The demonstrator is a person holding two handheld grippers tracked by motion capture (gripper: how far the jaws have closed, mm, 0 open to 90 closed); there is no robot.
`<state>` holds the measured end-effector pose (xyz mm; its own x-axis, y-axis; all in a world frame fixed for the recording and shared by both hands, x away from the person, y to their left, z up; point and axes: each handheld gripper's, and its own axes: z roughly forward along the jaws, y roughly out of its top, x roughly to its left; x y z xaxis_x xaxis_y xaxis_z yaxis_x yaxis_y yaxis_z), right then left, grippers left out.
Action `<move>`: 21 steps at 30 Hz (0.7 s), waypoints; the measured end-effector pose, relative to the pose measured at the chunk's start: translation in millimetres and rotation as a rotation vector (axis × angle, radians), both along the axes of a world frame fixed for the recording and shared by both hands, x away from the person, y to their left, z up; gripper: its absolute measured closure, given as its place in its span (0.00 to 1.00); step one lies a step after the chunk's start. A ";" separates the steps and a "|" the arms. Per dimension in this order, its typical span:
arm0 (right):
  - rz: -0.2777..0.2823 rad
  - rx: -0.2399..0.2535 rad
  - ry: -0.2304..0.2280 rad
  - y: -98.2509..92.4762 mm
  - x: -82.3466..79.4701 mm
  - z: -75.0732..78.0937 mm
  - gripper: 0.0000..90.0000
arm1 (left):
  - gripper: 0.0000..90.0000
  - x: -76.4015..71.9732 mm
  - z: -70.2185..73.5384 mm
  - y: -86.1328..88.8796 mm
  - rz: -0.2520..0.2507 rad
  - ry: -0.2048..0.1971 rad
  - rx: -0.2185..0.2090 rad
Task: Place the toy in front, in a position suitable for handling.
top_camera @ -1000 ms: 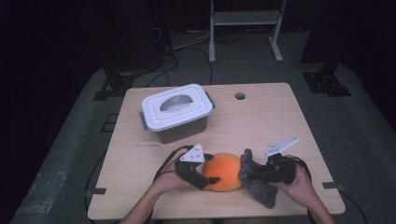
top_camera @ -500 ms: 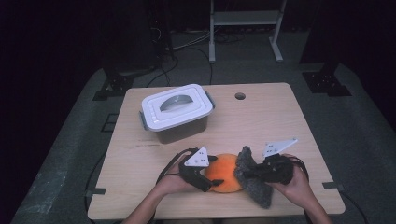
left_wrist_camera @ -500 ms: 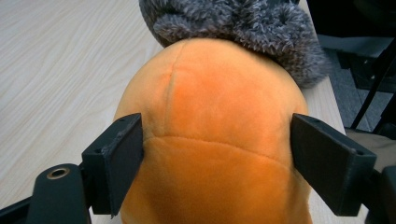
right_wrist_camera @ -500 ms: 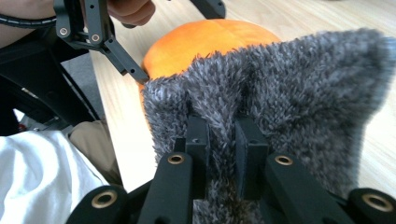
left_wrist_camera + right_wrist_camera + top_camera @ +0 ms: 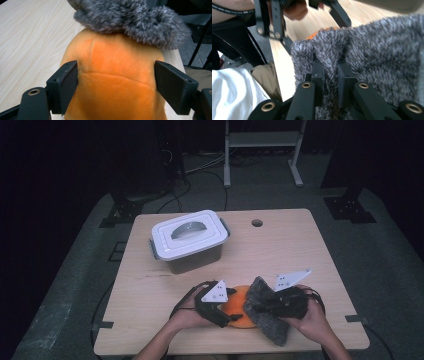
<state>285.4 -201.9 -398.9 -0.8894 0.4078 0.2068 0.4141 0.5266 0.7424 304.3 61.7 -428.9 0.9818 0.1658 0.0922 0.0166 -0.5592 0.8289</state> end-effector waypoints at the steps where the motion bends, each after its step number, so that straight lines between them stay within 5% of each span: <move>1: -0.008 -0.004 0.010 -4.6 0.1 -1.3 0.86 | 0.24 0.1 -0.2 0.0 0.001 0.002 -0.001; 7: -0.036 0.039 -0.031 -6.9 -0.5 12.1 0.86 | 0.26 -3.2 -2.4 -5.4 -0.038 0.000 0.002; 9: -0.036 0.018 -0.040 0.0 2.2 12.5 0.86 | 0.26 -3.0 -2.5 -4.7 -0.035 0.002 0.002; 14: -0.017 0.003 -0.014 1.7 2.8 3.6 0.86 | 0.18 0.5 2.3 -1.8 -0.020 0.051 -0.031; 18: 0.022 0.000 0.053 -2.3 -0.8 -4.3 0.86 | 0.18 2.7 1.6 -1.9 -0.023 0.090 -0.021; 21: 0.026 -0.020 0.036 0.2 -3.7 -1.7 0.86 | 0.25 -0.2 -0.2 -4.5 -0.019 0.066 -0.007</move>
<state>281.6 -201.7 -400.6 -0.8918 0.3887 0.2314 0.4265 0.5521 0.7164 304.2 57.3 -429.1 0.9887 0.1477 0.0256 0.0613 -0.5540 0.8302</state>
